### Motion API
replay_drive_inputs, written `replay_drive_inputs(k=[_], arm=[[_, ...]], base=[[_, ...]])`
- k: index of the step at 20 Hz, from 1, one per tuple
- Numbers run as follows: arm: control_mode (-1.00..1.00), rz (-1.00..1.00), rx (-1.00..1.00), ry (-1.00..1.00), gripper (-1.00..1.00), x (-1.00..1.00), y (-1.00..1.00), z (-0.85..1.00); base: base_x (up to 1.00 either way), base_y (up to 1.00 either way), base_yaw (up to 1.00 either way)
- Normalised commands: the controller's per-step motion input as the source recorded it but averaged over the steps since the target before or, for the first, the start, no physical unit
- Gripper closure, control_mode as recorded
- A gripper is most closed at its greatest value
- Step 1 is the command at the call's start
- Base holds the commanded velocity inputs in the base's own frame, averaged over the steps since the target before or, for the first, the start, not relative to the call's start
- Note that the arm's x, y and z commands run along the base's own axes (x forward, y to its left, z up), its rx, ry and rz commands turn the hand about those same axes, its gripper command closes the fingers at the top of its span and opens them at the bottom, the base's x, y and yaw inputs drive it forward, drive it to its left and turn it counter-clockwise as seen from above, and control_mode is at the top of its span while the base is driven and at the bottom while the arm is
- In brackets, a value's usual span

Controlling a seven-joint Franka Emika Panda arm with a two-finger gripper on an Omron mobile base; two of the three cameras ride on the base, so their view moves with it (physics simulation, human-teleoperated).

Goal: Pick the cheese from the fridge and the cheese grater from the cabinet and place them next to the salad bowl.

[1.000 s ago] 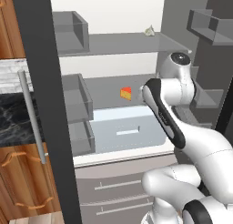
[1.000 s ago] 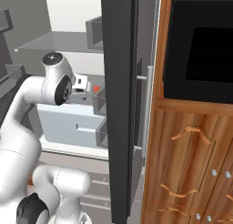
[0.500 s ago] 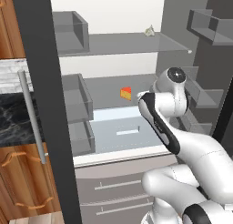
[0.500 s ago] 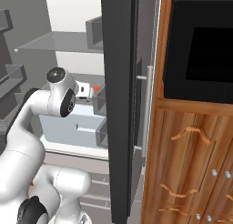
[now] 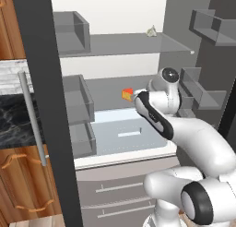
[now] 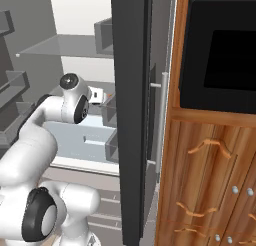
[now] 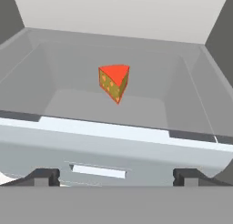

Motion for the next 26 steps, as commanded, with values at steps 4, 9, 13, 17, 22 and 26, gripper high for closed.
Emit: replay_drive_inputs(k=[4,9,13,17,22,26], arm=[[-1.0,0.0,0.0,0.0,-1.0,0.47,0.05,0.0],[-1.0,0.0,0.0,0.0,-1.0,0.49,0.07,-0.14],[-1.0,0.0,0.0,0.0,-1.0,0.39,0.0,-0.15],[-1.0,0.0,0.0,0.0,-1.0,0.38,0.0,-0.2],[-1.0,0.0,0.0,0.0,-1.0,0.42,0.07,-0.04],[-1.0,0.0,0.0,0.0,-1.0,0.41,0.09,-0.07]], base=[[0.0,0.0,0.0],[0.0,0.0,0.0],[0.0,0.0,0.0],[0.0,0.0,0.0],[0.0,0.0,0.0],[0.0,0.0,0.0]])
